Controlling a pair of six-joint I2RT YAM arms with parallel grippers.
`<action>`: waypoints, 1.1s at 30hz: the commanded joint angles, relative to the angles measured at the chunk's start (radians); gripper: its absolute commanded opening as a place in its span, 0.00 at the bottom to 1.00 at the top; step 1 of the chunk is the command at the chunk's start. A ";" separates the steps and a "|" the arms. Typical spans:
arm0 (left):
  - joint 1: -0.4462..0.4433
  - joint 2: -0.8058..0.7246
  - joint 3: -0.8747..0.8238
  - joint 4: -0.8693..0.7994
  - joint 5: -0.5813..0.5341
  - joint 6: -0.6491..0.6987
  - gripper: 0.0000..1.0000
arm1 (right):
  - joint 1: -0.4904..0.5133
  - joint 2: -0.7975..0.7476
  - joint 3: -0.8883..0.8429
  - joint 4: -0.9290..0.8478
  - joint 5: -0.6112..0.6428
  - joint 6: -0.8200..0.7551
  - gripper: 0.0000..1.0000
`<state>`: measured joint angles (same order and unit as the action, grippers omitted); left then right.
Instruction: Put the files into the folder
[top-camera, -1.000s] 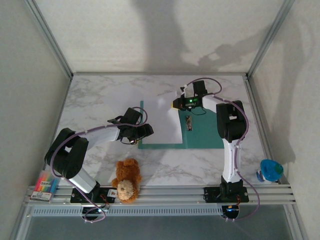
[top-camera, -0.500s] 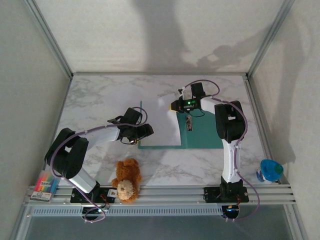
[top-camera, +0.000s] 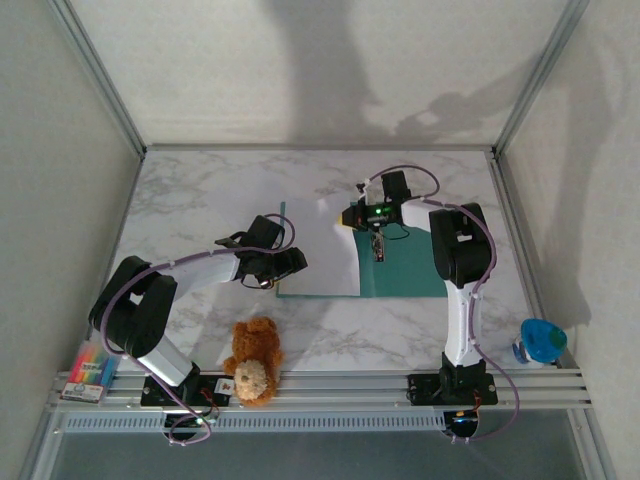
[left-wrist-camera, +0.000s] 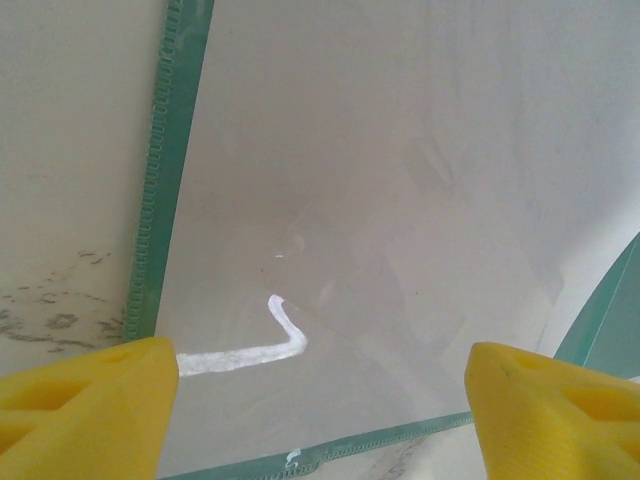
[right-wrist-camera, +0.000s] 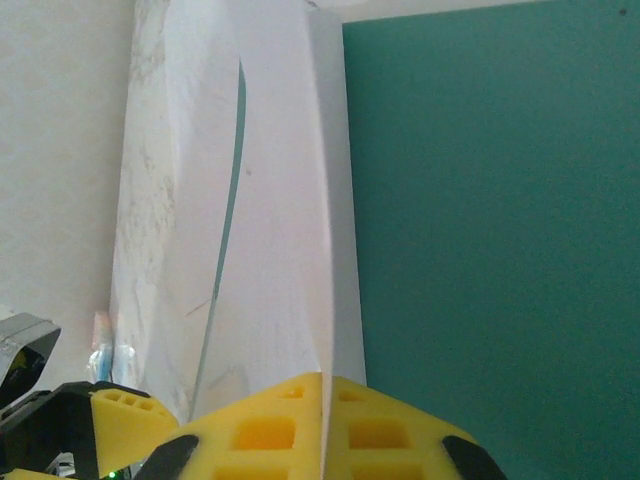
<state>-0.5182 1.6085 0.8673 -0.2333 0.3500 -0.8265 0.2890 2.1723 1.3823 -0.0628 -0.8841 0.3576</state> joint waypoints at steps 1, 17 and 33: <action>-0.008 -0.030 0.002 -0.021 -0.019 -0.006 0.76 | 0.010 -0.043 -0.014 0.038 -0.009 0.018 0.00; -0.007 -0.051 -0.016 -0.021 -0.022 -0.010 0.76 | 0.019 -0.021 0.033 0.004 -0.012 0.008 0.04; -0.006 -0.071 -0.003 -0.040 -0.035 -0.009 0.76 | 0.018 -0.078 0.096 -0.194 0.025 -0.097 0.28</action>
<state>-0.5182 1.5646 0.8650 -0.2390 0.3424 -0.8303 0.3065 2.1628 1.4284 -0.1574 -0.8791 0.3176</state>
